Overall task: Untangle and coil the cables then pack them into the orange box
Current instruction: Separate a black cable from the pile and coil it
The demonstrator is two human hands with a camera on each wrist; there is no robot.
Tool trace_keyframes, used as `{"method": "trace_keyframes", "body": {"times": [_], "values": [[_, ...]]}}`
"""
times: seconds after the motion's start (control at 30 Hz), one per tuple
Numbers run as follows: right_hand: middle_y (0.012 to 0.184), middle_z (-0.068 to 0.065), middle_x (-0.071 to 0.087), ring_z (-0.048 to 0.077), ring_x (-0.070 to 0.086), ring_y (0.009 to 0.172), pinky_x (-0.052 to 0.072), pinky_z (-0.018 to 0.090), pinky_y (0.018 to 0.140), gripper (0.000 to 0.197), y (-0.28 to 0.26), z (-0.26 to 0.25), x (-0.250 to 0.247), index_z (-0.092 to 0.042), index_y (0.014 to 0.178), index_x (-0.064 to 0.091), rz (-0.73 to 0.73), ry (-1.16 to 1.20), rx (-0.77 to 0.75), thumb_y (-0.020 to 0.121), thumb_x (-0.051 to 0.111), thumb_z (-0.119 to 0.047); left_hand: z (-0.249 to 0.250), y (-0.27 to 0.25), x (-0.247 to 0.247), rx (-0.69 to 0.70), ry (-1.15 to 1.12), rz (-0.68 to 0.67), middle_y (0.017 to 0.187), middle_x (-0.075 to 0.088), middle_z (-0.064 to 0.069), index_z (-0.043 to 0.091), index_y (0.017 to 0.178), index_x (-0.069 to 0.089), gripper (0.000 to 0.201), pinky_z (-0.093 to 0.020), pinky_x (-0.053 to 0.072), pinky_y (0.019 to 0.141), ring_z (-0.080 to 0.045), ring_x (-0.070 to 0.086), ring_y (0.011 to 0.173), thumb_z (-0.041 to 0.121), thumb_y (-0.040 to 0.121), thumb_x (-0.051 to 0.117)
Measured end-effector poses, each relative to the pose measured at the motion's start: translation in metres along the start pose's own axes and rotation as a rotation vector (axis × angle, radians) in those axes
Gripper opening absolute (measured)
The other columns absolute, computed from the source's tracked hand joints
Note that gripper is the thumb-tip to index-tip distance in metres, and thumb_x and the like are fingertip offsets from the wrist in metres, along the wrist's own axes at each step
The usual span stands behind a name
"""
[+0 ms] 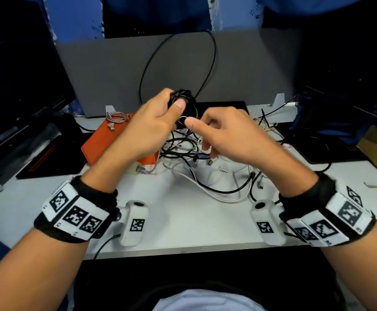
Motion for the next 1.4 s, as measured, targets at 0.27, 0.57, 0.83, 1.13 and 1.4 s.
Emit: {"method": "trace_keyframes", "body": {"times": [0.27, 0.57, 0.83, 1.13, 1.4], "values": [[0.068, -0.002, 0.075, 0.011, 0.070, 0.052, 0.062, 0.040, 0.057, 0.035, 0.002, 0.003, 0.004, -0.017, 0.086, 0.062, 0.012, 0.049, 0.025, 0.100, 0.060, -0.048, -0.002, 0.000, 0.009, 0.006, 0.041, 0.053, 0.065, 0.054, 0.012, 0.022, 0.111, 0.053, 0.027, -0.043, 0.043, 0.064, -0.008, 0.049, 0.057, 0.047, 0.102, 0.046], [0.072, -0.002, 0.075, 0.009, 0.072, 0.056, 0.062, 0.045, 0.064, 0.034, 0.001, 0.004, 0.006, -0.020, 0.086, 0.060, 0.030, 0.078, 0.033, 0.097, 0.062, -0.052, -0.004, 0.000, 0.012, -0.085, -0.134, -0.021, 0.055, 0.049, 0.015, 0.012, 0.117, 0.053, 0.031, -0.032, 0.036, 0.057, -0.005, 0.044, 0.049, 0.039, 0.103, 0.048], [0.080, 0.002, 0.074, 0.012, 0.072, 0.060, 0.061, 0.048, 0.064, 0.037, 0.002, 0.005, 0.006, -0.019, 0.087, 0.058, 0.062, 0.092, 0.032, 0.094, 0.064, -0.055, 0.003, -0.002, 0.015, -0.070, -0.257, -0.020, 0.055, 0.039, 0.013, 0.014, 0.096, 0.048, 0.018, -0.032, 0.026, 0.049, -0.009, 0.032, 0.049, 0.025, 0.110, 0.043], [0.076, 0.000, 0.068, 0.014, 0.067, 0.069, 0.056, 0.045, 0.070, 0.030, -0.001, 0.000, 0.006, -0.020, 0.091, 0.056, 0.083, -0.040, -0.029, 0.102, 0.056, -0.049, -0.002, 0.000, 0.009, -0.005, -0.020, 0.004, 0.060, 0.051, 0.016, 0.014, 0.105, 0.055, 0.033, -0.036, 0.041, 0.061, -0.004, 0.049, 0.054, 0.045, 0.100, 0.046], [0.084, -0.001, 0.069, 0.015, 0.069, 0.073, 0.057, 0.041, 0.068, 0.019, 0.001, 0.001, 0.004, -0.022, 0.102, 0.057, 0.088, 0.056, -0.033, 0.099, 0.064, -0.039, -0.002, -0.003, 0.018, -0.050, 0.001, 0.002, 0.067, 0.049, 0.010, 0.013, 0.106, 0.055, 0.024, -0.031, 0.040, 0.060, -0.002, 0.048, 0.052, 0.035, 0.105, 0.047]]}}
Point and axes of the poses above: each hand's wrist, its own y-axis towards the middle knuckle, its own x-axis out of the palm, z = x × y, the point moved 6 cm from there along y, towards the middle knuckle
